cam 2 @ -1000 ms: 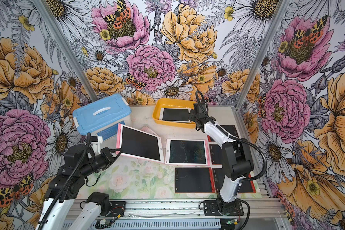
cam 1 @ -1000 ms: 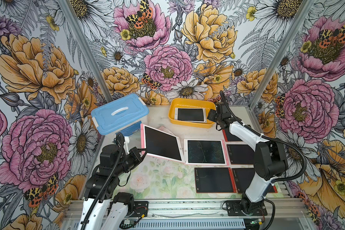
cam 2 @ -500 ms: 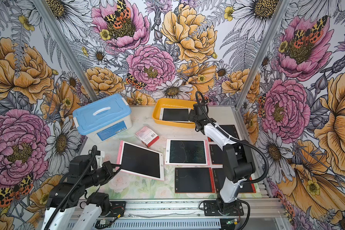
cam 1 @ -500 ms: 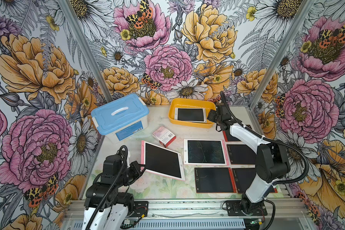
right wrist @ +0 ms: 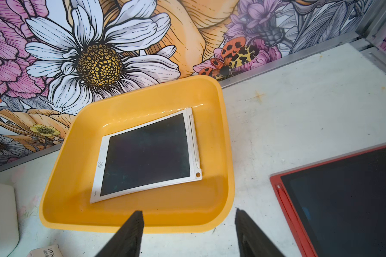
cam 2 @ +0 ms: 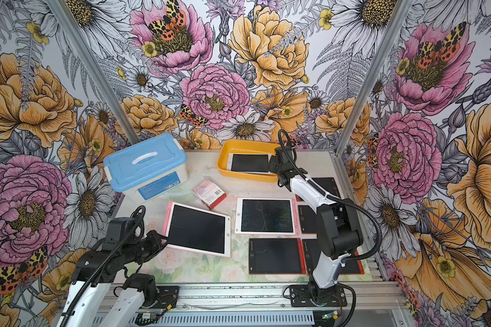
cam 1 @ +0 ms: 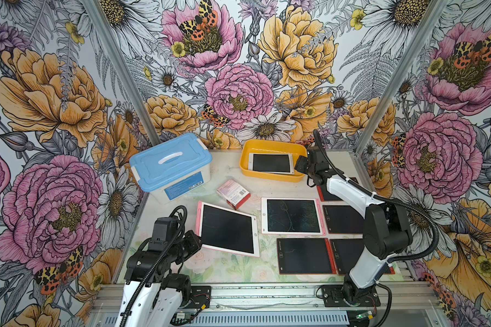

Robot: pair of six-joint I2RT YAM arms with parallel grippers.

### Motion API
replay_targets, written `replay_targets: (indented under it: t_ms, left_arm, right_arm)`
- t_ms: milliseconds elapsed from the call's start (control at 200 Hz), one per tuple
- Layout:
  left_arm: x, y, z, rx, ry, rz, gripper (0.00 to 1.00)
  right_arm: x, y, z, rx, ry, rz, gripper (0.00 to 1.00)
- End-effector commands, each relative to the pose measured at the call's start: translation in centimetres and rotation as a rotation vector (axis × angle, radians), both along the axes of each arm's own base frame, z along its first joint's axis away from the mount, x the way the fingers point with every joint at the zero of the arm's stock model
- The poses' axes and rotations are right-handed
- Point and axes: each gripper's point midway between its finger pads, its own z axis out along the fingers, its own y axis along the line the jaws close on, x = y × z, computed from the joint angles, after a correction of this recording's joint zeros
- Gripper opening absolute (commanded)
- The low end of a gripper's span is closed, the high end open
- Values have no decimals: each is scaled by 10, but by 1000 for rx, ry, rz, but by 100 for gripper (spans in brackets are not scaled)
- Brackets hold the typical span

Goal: Take out the writing tablet from the storage box
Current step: Place the writing tablet at the center of the board.

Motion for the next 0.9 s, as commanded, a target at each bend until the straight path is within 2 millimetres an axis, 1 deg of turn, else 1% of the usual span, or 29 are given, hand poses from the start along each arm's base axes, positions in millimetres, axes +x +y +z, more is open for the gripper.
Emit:
replay_targets:
  t_ms: [0,245,355,590,695,795,895]
  left_arm:
    - [-1,16,-3,83,18,39,25]
    - [-3,22,-5,104,38,69,39]
    - [-3,25,-4,120,39,82,43]
    - [-1,32,2,147,27,112,47]
    - [4,36,13,162,-5,130,48]
    - [12,39,32,180,-52,136,50]
    - [26,39,54,183,-110,127,52]
  right_arm:
    - [11,3,5,-6,-27,-5,68]
    - [16,6,-2,-7,-15,-1,68]
    - [17,6,-3,-7,-12,1,68]
    - [19,7,-7,-11,-5,2,68]
    - [21,7,-10,-15,-1,6,68]
    - [23,7,-14,-22,6,8,68]
    - [27,6,-18,-28,13,8,68]
